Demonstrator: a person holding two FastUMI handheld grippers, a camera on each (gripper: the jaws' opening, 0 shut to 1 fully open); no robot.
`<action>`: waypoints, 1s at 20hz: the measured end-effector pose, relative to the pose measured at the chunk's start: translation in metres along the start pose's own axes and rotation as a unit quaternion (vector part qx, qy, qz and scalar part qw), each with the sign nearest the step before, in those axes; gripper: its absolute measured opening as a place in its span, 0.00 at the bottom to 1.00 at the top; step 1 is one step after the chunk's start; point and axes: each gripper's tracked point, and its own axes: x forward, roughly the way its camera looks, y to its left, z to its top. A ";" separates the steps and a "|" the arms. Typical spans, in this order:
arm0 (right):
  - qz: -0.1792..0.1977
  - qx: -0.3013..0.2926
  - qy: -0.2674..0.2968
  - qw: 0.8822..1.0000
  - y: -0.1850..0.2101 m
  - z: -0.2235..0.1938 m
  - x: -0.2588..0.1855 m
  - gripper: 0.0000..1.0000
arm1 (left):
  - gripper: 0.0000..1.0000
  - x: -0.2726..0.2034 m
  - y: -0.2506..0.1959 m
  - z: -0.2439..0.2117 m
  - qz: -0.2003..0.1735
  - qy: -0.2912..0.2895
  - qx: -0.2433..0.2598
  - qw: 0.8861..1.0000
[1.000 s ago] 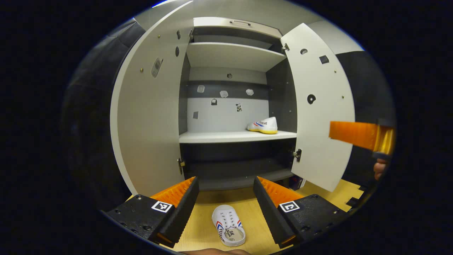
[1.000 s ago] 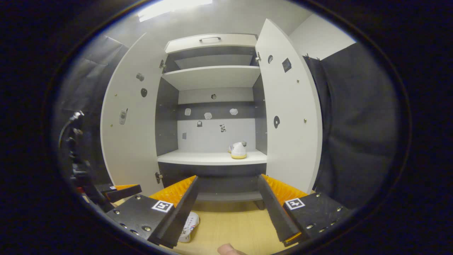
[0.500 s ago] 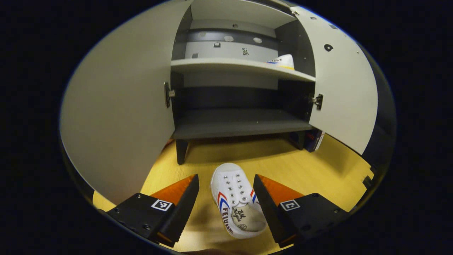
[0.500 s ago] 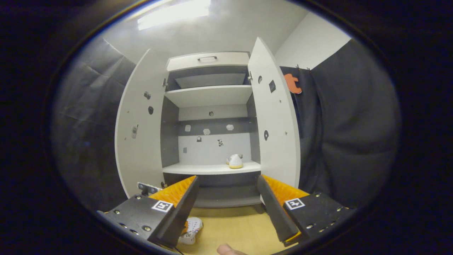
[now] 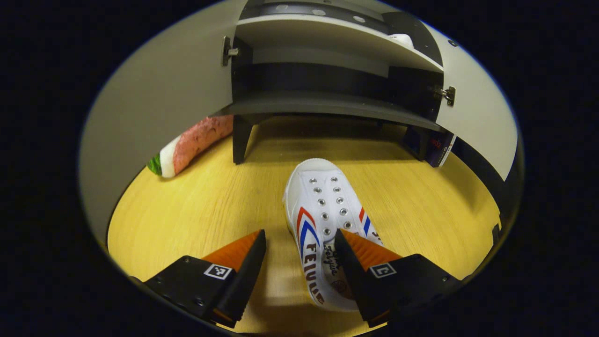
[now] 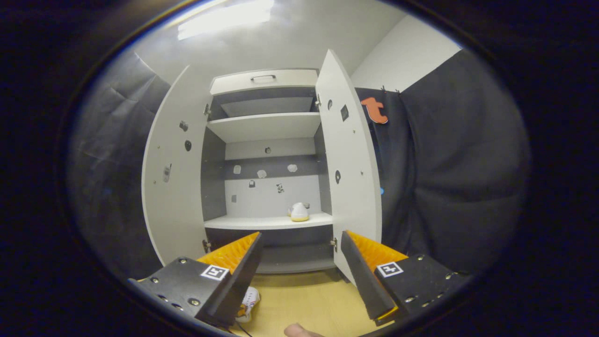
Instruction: Grab one shoe with the right hand and put it into the shoe cabinet, grab the other shoe with the left hand and put it into the shoe cabinet; then close the right door with the right hand and the left door with the left hand.
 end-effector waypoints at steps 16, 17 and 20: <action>0.009 0.011 0.035 0.999 -0.004 -0.037 0.009 0.99 | 0.41 0.004 -0.010 0.001 -0.115 -0.003 -0.020 0.993; 0.008 0.011 0.037 0.999 -0.006 -0.038 0.009 0.99 | 0.33 0.002 -0.009 0.002 -0.104 -0.001 -0.021 0.994; 0.002 0.010 0.031 0.999 -0.015 -0.035 0.006 0.99 | 0.19 0.002 -0.006 0.003 -0.071 0.002 -0.002 0.997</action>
